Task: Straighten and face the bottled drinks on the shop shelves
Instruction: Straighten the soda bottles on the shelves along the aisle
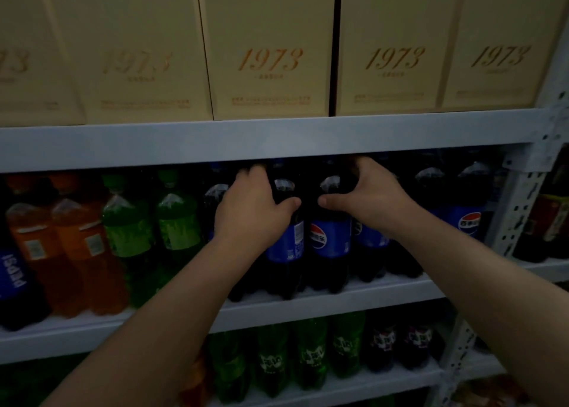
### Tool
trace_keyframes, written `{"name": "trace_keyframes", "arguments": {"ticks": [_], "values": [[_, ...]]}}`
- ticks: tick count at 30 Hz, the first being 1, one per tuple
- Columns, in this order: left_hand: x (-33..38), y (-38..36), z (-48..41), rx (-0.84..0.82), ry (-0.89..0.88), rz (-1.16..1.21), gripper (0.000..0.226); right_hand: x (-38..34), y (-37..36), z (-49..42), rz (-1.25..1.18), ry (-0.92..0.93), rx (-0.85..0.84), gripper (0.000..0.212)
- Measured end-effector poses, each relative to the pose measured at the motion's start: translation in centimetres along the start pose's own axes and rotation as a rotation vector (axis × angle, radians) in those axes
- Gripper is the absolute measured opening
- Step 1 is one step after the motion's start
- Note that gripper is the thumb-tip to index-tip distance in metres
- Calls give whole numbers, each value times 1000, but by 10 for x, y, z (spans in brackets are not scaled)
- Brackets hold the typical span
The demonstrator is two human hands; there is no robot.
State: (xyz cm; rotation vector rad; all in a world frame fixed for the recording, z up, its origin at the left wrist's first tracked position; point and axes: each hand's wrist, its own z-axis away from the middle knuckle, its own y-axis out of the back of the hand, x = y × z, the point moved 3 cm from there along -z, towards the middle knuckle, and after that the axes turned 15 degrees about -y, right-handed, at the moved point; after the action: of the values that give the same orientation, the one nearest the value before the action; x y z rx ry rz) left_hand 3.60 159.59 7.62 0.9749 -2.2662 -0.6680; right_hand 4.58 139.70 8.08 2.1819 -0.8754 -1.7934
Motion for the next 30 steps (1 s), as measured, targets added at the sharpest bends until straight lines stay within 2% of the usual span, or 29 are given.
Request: {"name": "trace_keyframes", "arguments": {"ticks": [3, 6, 8, 11, 13, 17, 20, 22, 25, 27, 30], "values": [[4, -3, 1, 48, 28, -117, 70, -2, 6, 1, -75, 12, -152, 64], [7, -4, -2, 6, 32, -158, 77, -4, 8, 4, -11, 26, -200, 53], [3, -2, -7, -84, 20, -128, 69, -7, 7, 7, 34, 9, -138, 53], [-1, 3, -13, -237, -16, 0, 47, -11, 3, 7, 296, 48, 33, 82], [-2, 8, -15, -230, -15, 21, 44, -14, 1, 6, 355, 69, 81, 81], [-1, 11, -10, -92, -13, -66, 57, -12, 3, 2, 195, 8, -57, 60], [3, 4, -5, -47, 15, -210, 71, -11, 10, 1, 97, -18, -196, 42], [7, 0, -2, -29, 18, -273, 76, -12, 12, 3, 102, -24, -253, 37], [8, -3, -2, -44, -8, -277, 78, -11, 15, 8, 92, 16, -244, 39], [6, -7, -2, -105, -47, -195, 73, -10, 18, 11, 50, 50, -215, 37], [5, -7, -3, -127, -80, -111, 62, -9, 18, 11, 129, 100, -83, 44]]}}
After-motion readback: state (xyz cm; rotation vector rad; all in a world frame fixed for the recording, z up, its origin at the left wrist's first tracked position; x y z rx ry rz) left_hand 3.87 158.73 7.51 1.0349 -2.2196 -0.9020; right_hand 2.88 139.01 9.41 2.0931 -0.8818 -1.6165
